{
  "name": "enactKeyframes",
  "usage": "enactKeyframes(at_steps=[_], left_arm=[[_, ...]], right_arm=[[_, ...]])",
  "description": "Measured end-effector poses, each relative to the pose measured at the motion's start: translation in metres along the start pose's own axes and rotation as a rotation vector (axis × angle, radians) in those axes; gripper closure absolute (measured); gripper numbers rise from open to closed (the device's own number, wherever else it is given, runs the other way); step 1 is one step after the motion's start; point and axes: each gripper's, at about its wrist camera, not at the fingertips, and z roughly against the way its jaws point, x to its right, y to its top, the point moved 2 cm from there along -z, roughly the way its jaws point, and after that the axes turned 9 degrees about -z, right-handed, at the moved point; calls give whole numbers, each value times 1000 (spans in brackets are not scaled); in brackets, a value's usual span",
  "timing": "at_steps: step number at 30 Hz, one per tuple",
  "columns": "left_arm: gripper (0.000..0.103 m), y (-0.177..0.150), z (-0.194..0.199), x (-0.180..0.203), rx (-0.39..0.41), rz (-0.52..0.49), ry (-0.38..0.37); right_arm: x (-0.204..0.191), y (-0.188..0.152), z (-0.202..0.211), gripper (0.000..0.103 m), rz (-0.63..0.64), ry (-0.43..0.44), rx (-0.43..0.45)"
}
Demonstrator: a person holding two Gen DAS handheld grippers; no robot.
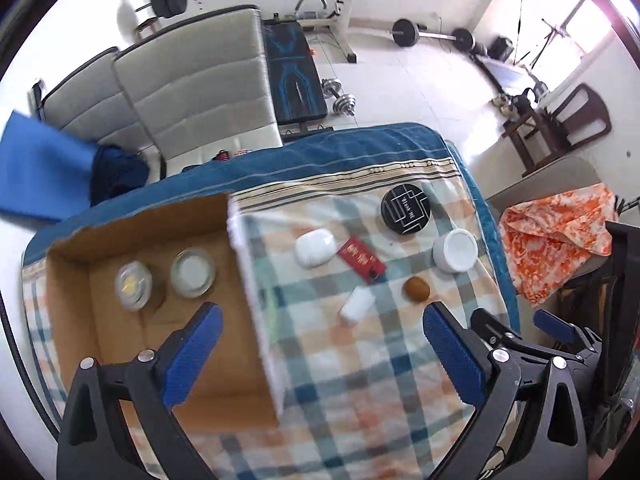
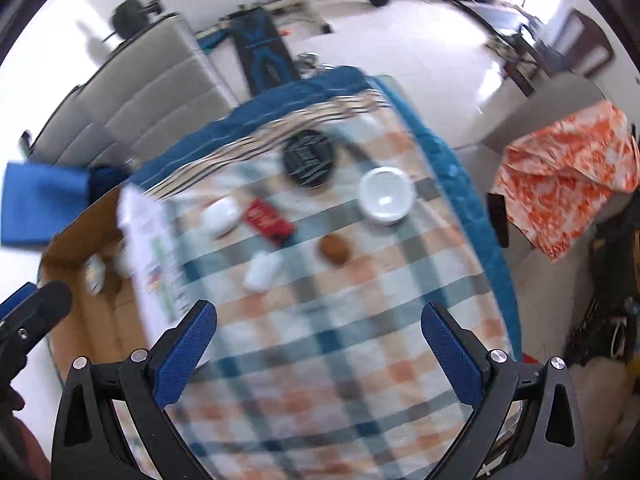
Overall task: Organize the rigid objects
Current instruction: 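Grasp the white round container with the right tool while the left tool grasps the black tin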
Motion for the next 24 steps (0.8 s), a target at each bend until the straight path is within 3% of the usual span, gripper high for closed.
enactKeyframes(at_steps=[5,11,12,14,17,24], left_arm=[[0,48,-80,34,-91,-41,30],[0,70,-146,40,-173,-17,43],[0,73,-152,40,-183,-16,48],[1,77,-163,42,-200,-11,55],[1,80,-174,45,-225,9,-17],[1,100,-197,72,-261,8,-123]], right_arm=[[41,56,-76,0,-93,-25,-69],[41,85,-158,1,-90,-7,-171],[39,86,-171,6,-83,-17,-189],[39,87,-190,28,-74,-41,-218],[44,88,-191,32,-64,-14,-224],[69,103,-174,32,-22,-70,-198]])
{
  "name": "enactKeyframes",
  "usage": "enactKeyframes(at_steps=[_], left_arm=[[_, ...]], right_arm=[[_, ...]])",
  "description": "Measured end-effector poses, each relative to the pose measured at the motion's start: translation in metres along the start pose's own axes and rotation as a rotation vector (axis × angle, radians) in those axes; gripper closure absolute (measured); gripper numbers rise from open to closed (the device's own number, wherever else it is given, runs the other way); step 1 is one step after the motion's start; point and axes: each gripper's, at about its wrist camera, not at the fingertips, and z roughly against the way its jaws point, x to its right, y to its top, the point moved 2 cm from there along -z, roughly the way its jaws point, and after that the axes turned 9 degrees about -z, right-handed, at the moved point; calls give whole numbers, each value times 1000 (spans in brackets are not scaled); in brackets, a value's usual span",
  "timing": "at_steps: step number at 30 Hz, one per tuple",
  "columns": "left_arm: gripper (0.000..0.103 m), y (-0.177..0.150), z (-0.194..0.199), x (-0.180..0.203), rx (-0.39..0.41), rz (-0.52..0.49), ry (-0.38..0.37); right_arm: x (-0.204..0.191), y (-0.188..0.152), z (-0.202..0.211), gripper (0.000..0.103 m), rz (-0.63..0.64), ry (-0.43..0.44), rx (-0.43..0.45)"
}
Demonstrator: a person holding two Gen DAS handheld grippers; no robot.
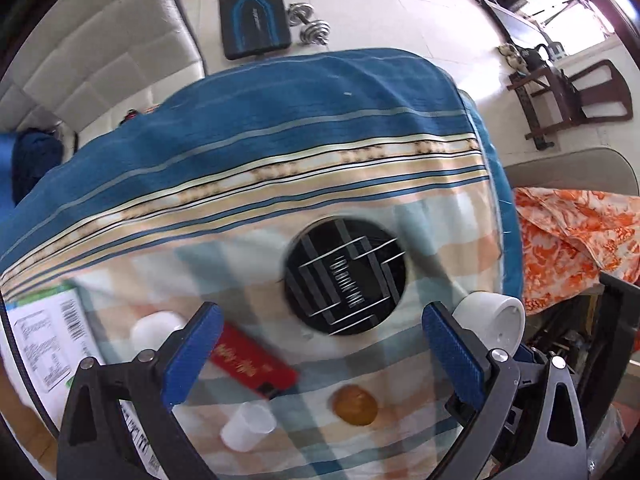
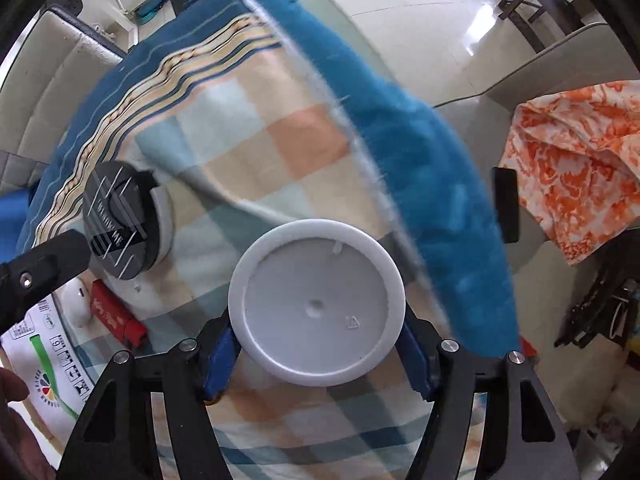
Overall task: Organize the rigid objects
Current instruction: 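Grasp the white round container with the right tool while the left tool grasps the black tin, then carry the black tin and white container into the box and release both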
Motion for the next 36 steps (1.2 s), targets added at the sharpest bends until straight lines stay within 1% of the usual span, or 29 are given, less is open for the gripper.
enactKeyframes(at_steps=[2,5,6,7,8,11,15,17,19,22,26,27,29,32,36], left_arm=[[1,11,-15,11,-46,-38,39],[1,20,-36,21,-85,-80,100],[8,21,-40,22,-87,-96,117],[24,22,-45,22,-88,-109,134],[29,21,-47,23,-94,-111,131],[29,14,-45,22,-81,-113,132],[29,-10,-41,20,-98,-139,141],[29,-16,-45,16,-112,-142,135],[29,-19,-56,12,-141,-141,131],[26,-20,-60,13,-136,-151,138],[27,-18,-60,12,-115,-137,145],[29,-21,-57,13,-107,-135,149],[30,-28,-51,14,-97,-134,147],[30,-39,-37,14,-77,-137,143],[30,-58,-6,15,-14,-127,136]], right_arm=[[13,8,-1,32,-20,3,-8],[23,15,-6,32,-42,24,-36],[25,16,-7,32,-45,28,-41],[24,16,-8,32,-44,26,-42],[23,17,-10,32,-41,23,-43],[21,14,-11,32,-28,22,-52],[13,0,-13,33,55,38,-89],[7,-7,-14,33,90,21,-87],[2,-9,-20,32,109,-14,-77],[-1,-6,-25,31,99,-32,-74],[-2,-1,-32,31,93,-61,-64],[-2,0,-32,31,92,-68,-60],[-3,1,-30,32,97,-79,-57],[-4,-6,-17,32,99,-71,-40],[-2,-19,7,32,109,-47,-10]])
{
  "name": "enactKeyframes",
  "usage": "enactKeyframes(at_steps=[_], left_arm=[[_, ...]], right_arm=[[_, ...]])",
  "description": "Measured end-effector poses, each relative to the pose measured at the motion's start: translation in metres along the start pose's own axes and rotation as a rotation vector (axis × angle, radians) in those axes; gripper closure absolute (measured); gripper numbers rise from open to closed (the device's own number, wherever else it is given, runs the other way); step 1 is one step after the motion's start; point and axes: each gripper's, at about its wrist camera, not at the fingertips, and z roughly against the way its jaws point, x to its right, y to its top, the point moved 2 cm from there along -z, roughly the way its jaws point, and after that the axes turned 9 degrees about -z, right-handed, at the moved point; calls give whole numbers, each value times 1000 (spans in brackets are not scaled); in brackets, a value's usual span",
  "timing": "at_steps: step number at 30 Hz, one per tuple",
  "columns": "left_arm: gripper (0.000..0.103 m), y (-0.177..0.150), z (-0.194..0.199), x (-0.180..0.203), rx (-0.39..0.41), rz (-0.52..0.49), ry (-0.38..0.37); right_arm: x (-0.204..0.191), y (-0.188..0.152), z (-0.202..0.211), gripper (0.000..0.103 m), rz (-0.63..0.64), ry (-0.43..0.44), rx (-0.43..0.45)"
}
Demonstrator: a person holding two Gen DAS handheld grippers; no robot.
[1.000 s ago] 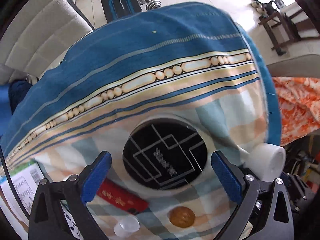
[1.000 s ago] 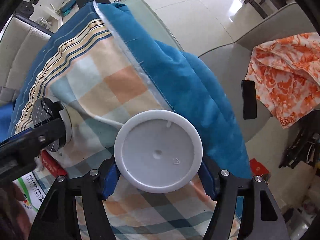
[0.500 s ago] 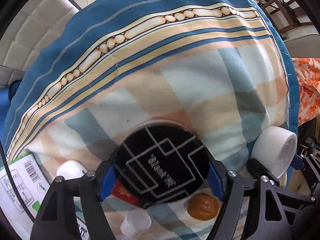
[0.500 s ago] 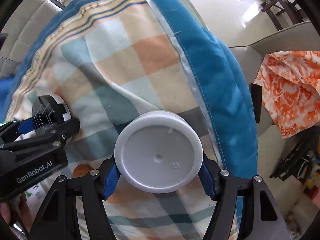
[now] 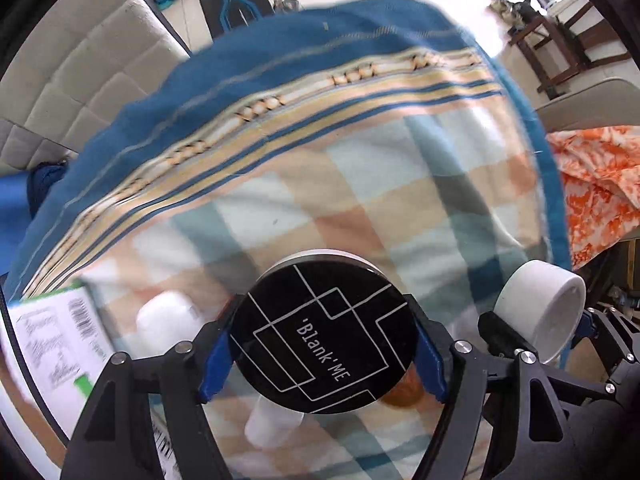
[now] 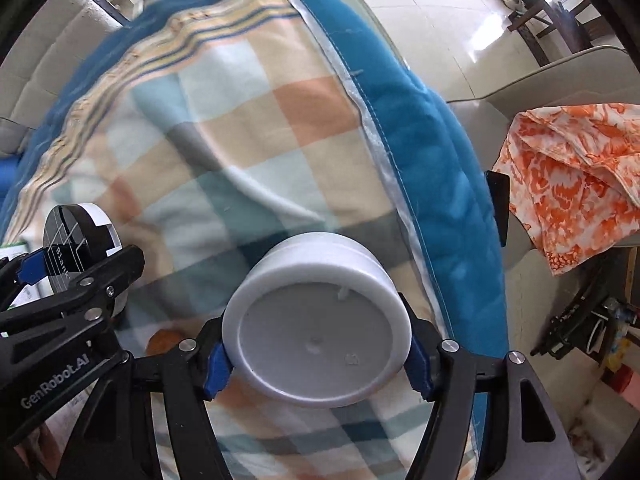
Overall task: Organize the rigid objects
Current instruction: 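Carry the black tin and white container into the box and release both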
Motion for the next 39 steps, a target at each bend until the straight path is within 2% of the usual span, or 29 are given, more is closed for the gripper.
enactKeyframes(at_steps=[9,10,13,18,27,34,39], left_arm=[[30,-67,70,-24,132,68,-25],[30,-64,75,-27,138,74,-29],[30,-82,97,-46,169,98,-34],[30,-130,126,-79,217,129,-7],[30,-208,148,-149,248,230,16],[30,-251,157,-204,261,316,9],[30,-273,150,-255,242,377,18]], right_arm=[[-28,-53,66,32,43,37,83],[-32,-59,71,32,47,41,90],[-58,-86,94,32,78,56,111],[-99,-125,112,32,131,80,126],[-199,-195,138,32,271,128,154],[-265,-231,142,32,349,148,156],[-309,-243,132,32,390,150,131]])
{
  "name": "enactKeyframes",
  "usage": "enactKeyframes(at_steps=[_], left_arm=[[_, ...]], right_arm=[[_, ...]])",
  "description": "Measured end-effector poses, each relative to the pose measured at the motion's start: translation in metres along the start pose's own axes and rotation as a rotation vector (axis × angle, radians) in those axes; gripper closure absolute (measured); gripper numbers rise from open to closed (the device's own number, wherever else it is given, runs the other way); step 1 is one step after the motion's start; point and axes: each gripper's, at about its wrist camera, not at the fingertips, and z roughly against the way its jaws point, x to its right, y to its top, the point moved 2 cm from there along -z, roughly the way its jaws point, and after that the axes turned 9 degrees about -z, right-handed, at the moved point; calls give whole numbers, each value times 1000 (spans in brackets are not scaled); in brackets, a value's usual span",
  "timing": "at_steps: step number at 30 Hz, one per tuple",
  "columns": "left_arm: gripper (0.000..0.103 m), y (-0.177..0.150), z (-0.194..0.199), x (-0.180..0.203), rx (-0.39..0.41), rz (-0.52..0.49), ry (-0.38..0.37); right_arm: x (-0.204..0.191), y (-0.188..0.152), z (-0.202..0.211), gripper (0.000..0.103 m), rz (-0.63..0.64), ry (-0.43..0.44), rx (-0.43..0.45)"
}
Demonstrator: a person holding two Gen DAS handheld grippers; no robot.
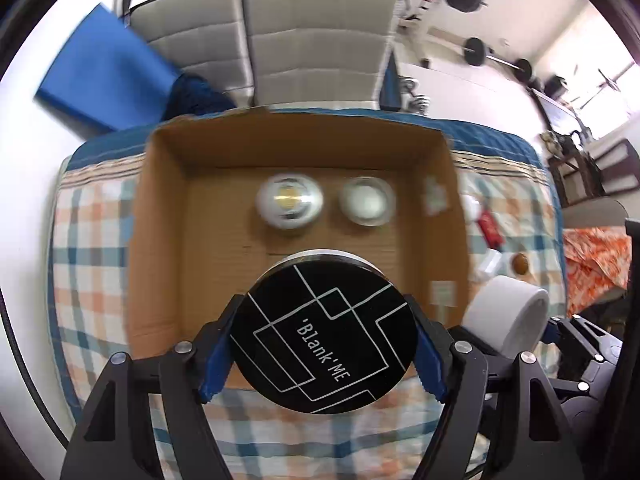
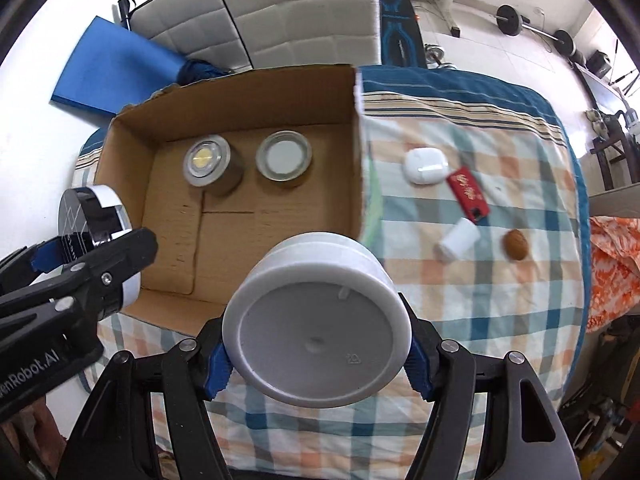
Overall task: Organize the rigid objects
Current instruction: 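Carry the black tin and white container into the box and release both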
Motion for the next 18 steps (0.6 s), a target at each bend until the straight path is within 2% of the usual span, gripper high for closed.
enactKeyframes(at_steps=[5,9,12,18], left_arm=[[30,8,-32,-59,-58,58,47],[30,24,-67,-90,-109,79,81],[30,36,-92,-104,-146,83,81],[29,56,-132,-105,-203,40,89]], right_arm=[[-28,14,-30,32,5,-1,-47],[-42,28,-59,32,-1,-28,-75],[-47,37,-79,32,-14,-44,-102],[-50,53,-121,32,-48,-73,-164]])
